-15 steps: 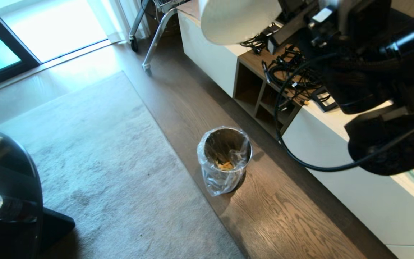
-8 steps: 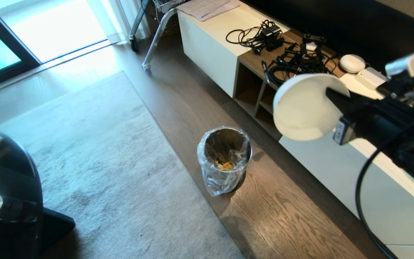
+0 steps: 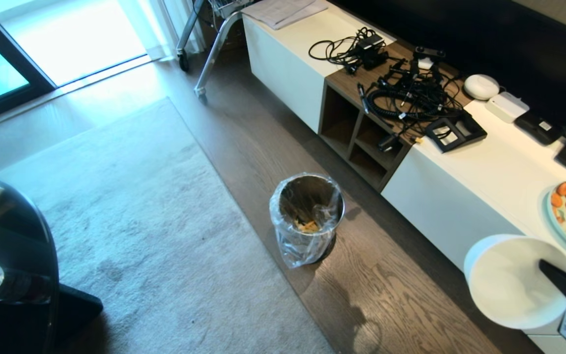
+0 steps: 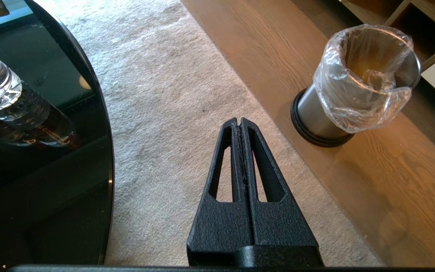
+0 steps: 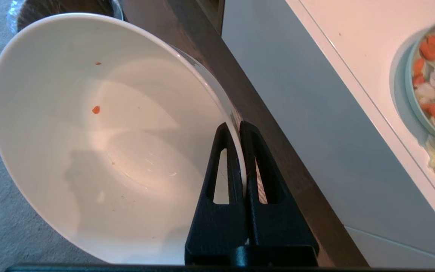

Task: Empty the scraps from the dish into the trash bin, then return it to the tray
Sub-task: Put the bowl back to the table

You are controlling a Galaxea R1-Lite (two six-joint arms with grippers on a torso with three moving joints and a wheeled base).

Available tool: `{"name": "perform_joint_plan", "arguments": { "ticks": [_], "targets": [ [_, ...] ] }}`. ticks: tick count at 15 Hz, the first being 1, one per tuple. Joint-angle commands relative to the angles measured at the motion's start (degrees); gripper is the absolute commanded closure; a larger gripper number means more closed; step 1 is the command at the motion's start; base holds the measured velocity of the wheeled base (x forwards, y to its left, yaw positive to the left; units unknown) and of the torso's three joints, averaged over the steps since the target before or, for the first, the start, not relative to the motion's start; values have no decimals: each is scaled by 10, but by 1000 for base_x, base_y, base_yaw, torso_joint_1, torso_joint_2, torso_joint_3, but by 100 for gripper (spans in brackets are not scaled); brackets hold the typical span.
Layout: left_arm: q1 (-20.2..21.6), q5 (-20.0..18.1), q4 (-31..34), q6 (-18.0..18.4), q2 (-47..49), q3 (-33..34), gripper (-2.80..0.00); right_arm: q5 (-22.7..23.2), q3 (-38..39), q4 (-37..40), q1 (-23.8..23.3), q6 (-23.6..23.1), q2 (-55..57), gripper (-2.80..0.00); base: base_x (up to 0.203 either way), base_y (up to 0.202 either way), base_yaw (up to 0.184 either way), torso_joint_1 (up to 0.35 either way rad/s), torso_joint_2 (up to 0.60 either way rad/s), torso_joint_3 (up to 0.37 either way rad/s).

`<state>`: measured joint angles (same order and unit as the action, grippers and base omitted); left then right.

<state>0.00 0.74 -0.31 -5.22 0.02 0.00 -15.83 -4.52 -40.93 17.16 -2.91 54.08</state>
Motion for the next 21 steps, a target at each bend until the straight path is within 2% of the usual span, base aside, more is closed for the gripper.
{"name": "perform_joint_plan", "arguments": {
  "ticks": [1, 3, 5, 8, 10, 12, 13, 17, 21],
  "targets": [
    [0, 0, 0, -1, 0, 0, 0, 23, 33, 78, -56, -1, -144, 0, 0, 0, 0, 0, 0, 0],
    [0, 0, 0, -1, 0, 0, 0, 36, 40, 186, -88, -1, -238, 0, 0, 0, 0, 0, 0, 0],
    [0, 0, 0, -1, 0, 0, 0, 51, 42, 273, -102, -1, -329, 0, 0, 0, 0, 0, 0, 0],
    [0, 0, 0, -1, 0, 0, 0, 134, 45, 341, -112, 0, -379, 0, 0, 0, 0, 0, 0, 0],
    [0, 0, 0, -1, 0, 0, 0, 150, 45, 363, -126, 12, -378, 0, 0, 0, 0, 0, 0, 0],
    [0, 0, 0, -1, 0, 0, 0, 153, 44, 403, -171, 12, -398, 0, 0, 0, 0, 0, 0, 0],
    [0, 0, 0, -1, 0, 0, 0, 154, 44, 408, -177, 12, -423, 0, 0, 0, 0, 0, 0, 0],
    [0, 0, 0, -1, 0, 0, 0, 166, 44, 410, -172, 11, -539, 0, 0, 0, 0, 0, 0, 0],
    [0, 0, 0, -1, 0, 0, 0, 169, 44, 408, -172, 19, -540, 0, 0, 0, 0, 0, 0, 0]
  ]
}}
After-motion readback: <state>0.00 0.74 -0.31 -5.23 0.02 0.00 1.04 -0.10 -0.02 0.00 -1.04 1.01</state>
